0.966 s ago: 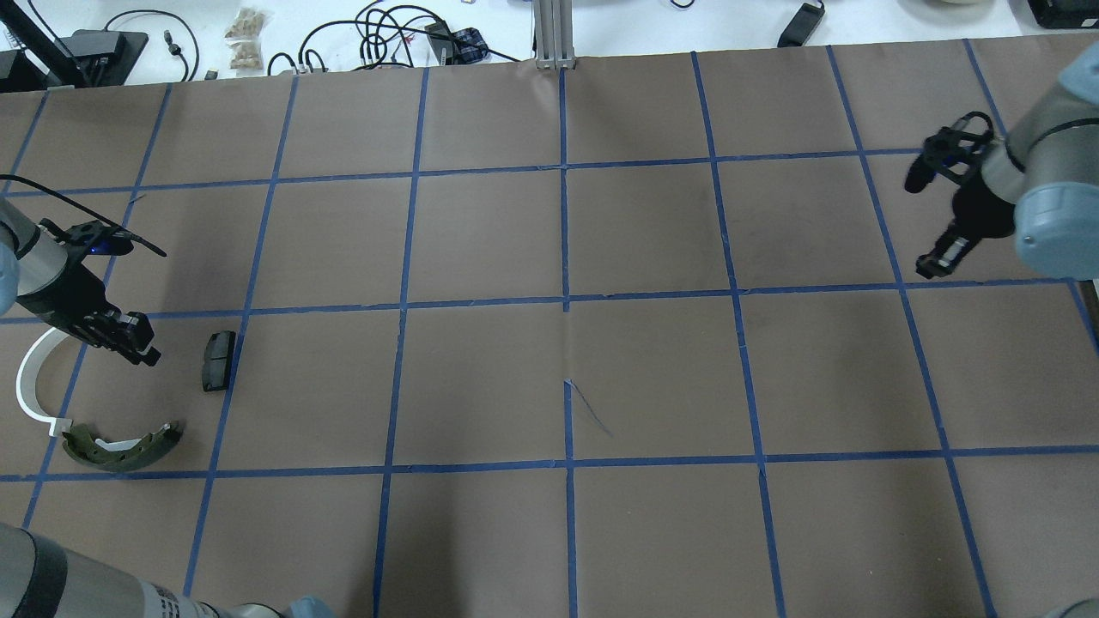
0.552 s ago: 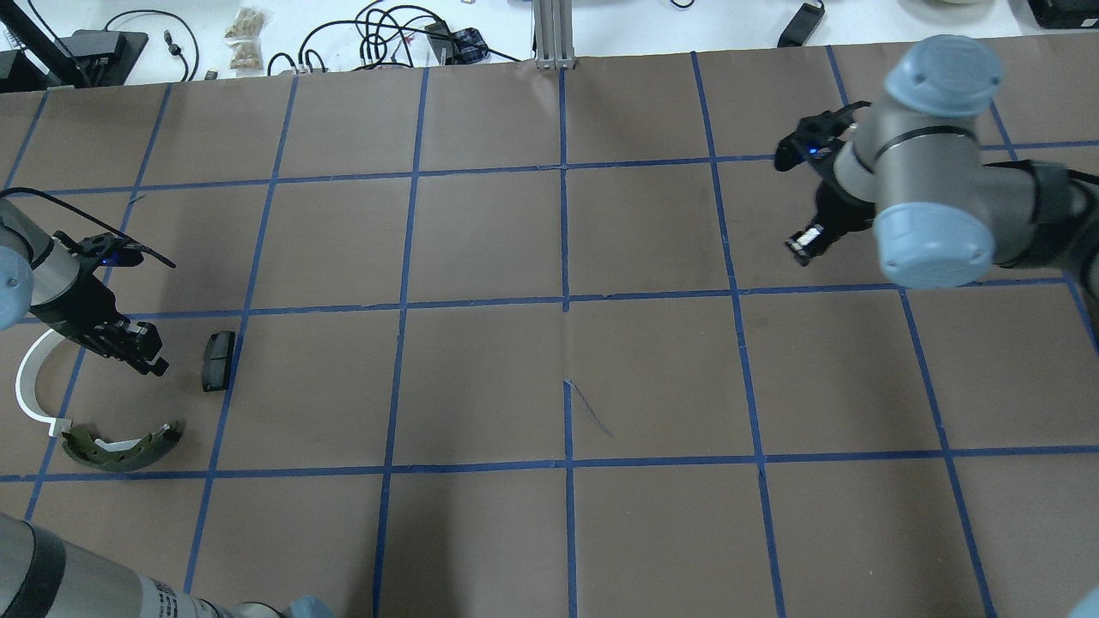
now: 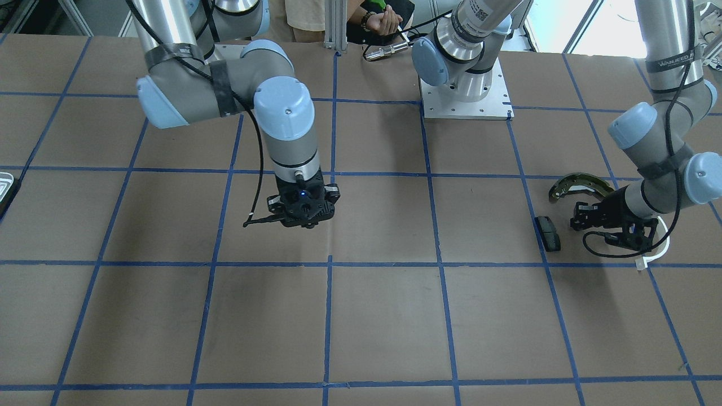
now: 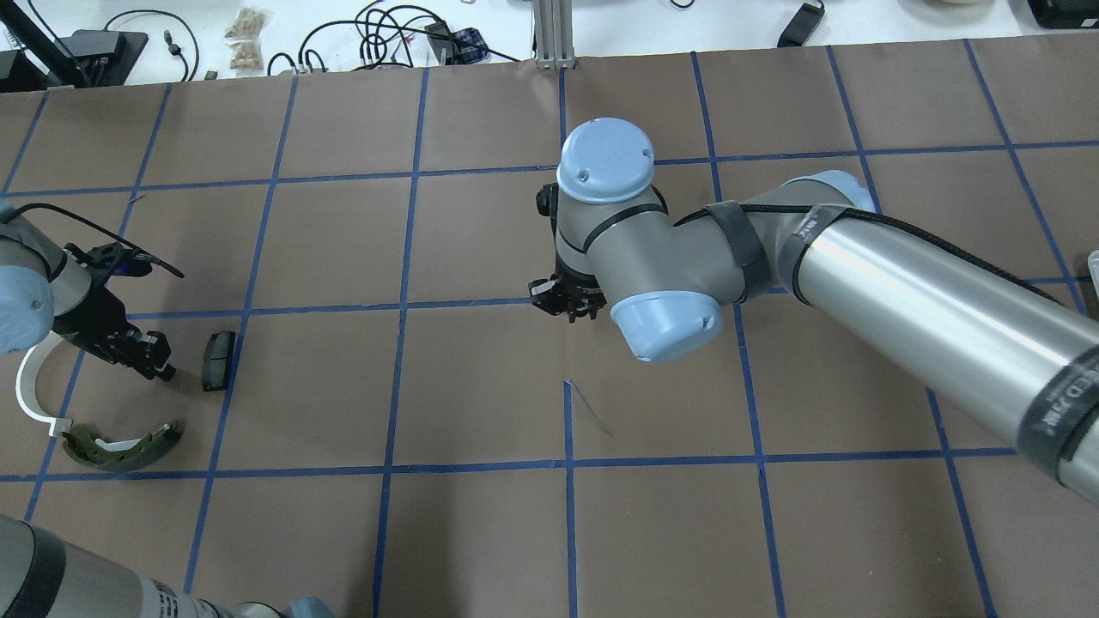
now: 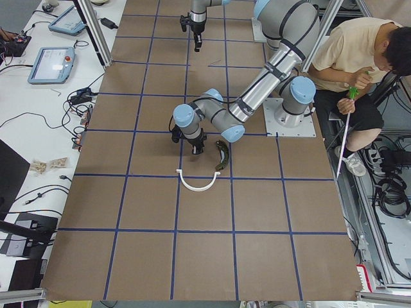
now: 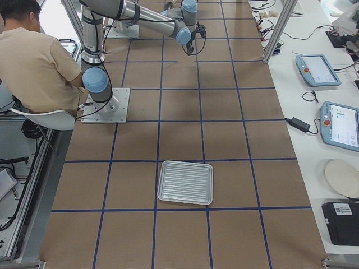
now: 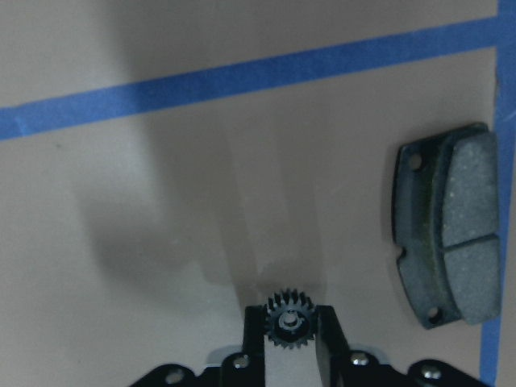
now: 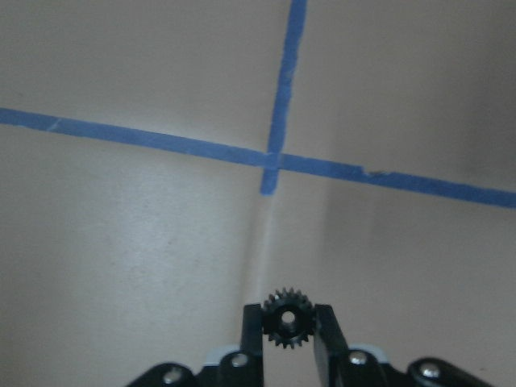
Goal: Place bearing gear from tray to pile
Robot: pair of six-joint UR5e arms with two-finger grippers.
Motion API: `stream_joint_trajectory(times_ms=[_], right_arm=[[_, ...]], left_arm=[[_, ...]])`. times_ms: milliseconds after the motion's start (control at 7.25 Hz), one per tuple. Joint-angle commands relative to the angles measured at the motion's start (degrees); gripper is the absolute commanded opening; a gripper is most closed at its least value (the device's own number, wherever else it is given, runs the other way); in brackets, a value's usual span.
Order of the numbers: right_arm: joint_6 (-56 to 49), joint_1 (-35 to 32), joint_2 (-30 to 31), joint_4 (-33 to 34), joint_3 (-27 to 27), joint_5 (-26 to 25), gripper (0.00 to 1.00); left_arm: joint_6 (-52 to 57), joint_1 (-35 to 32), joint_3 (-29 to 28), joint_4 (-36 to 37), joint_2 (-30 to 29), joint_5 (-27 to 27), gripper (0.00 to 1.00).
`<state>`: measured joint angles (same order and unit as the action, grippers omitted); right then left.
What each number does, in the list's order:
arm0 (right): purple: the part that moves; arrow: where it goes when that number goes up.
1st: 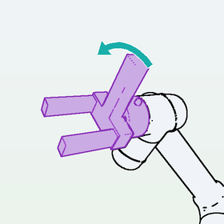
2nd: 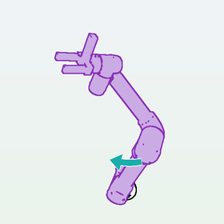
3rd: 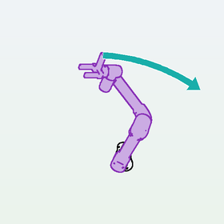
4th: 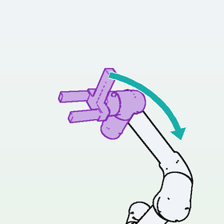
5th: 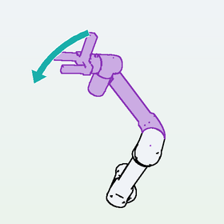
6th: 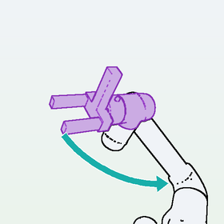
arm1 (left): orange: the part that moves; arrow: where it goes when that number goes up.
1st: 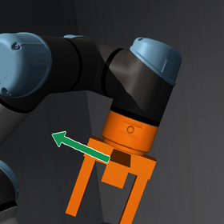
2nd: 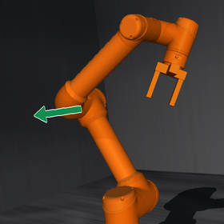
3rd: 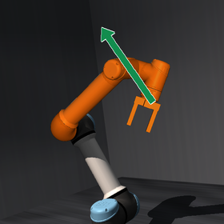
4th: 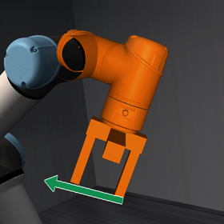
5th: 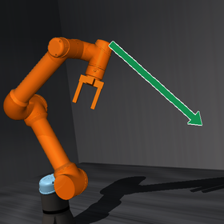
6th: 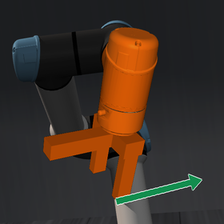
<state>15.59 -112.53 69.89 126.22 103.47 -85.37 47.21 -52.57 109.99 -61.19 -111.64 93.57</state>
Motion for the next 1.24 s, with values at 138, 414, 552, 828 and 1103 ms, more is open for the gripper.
stream_joint_trajectory(times_ms=[138, 414, 552, 828, 1103], right_arm=[[12.25, -4.61, -5.1, 1.04, -0.37, 3.02, 0.16], [11.4, -4.45, -5.64, 1.13, -0.81, 2.15, 1.0], [9.05, -3.84, -5.03, 0.87, -0.98, 0.14, 1.0], [2.55, 0.98, -2.93, -6.19, -7.02, -2.96, 1.0], [-2.73, 6.95, 1.98, -15.88, -11.86, -2.61, 1.0]], left_arm=[[-0.01, -0.25, -0.57, -0.68, 1.16, 0.56, 0.9], [-1.67, -1.56, -3.45, -6.96, 3.0, 1.01, 0.99], [-3.07, -2.52, -5.99, -10.67, 4.4, 0.48, 1.0], [-11.12, -8.38, -10.48, -18.59, 7.3, 0.47, 1.0], [-23.32, -20.23, -10.76, -18.35, 8.45, -2.94, 1.0]])
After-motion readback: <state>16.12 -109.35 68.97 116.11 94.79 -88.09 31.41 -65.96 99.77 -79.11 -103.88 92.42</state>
